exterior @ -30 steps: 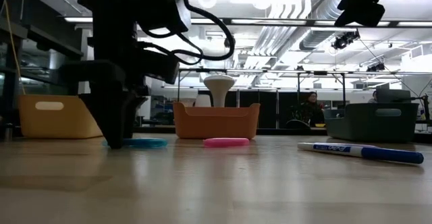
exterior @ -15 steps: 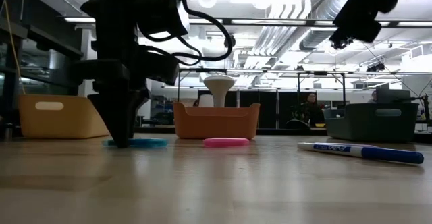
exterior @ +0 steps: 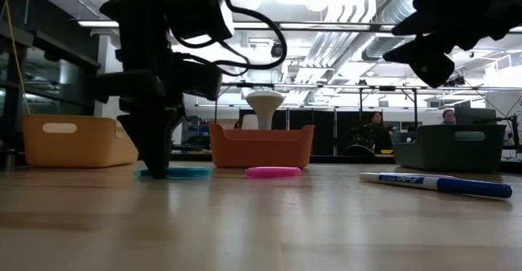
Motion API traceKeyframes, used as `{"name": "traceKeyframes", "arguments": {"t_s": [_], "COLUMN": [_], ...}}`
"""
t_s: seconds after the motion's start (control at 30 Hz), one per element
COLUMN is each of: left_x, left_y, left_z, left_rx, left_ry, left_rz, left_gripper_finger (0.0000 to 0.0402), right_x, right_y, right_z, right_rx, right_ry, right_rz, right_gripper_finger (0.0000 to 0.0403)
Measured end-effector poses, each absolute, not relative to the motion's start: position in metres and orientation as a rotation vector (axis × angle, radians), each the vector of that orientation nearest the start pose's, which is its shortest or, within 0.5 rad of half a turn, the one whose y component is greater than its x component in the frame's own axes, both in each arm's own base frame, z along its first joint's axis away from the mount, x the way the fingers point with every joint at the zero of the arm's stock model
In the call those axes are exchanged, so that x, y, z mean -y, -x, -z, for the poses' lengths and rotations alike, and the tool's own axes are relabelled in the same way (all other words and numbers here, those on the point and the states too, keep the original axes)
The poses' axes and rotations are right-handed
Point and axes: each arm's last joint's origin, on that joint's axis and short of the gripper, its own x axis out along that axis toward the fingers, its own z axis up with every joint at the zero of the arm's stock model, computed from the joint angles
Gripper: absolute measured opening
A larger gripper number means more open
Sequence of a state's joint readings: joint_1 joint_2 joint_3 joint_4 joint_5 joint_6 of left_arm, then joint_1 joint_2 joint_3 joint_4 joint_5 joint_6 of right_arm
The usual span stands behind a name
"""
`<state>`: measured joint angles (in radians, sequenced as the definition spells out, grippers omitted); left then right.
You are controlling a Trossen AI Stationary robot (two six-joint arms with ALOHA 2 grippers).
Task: Pick & Place Markers
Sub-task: Put the blue pen into the blue bin
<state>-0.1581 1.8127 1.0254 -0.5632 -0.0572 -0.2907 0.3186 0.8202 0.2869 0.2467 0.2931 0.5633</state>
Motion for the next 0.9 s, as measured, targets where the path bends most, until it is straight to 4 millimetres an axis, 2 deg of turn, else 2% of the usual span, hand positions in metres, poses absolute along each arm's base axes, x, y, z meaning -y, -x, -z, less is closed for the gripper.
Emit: {"name": "traceKeyframes", "arguments": {"t_s": [0.2, 0.47, 0.73, 0.9], "left_x": [0.05, 0.051, 0.052, 0.053], "left_y": [-0.342, -0.364, -0.391, -0.401], "left_z": [-0.156, -0.195, -0.25, -0.285], "left_rx": [-1.2, -1.072, -0.861, -0.746], "left_ry": [0.041, 0.007, -0.037, -0.043], "left_rz": [-0.158, -0.204, -0.235, -0.224], "left_gripper_finger": [0.0023, 0.0023, 0.0023, 0.0023], "right_x": [-0.048, -0.053, -0.057, -0.057], "right_y": [-0.168, -0.183, -0.195, -0.2], "right_z": [-0.185, -0.174, -0.169, -0.179], "right_rx": [-0.186, -0.18, -0.107, -0.01], "right_ry": [-0.452, -0.45, -0.459, -0.435], "right_rz": [0.049, 0.046, 0.053, 0.061], "right_gripper_finger": [0.0183, 0.0183, 0.0183, 0.0183]}}
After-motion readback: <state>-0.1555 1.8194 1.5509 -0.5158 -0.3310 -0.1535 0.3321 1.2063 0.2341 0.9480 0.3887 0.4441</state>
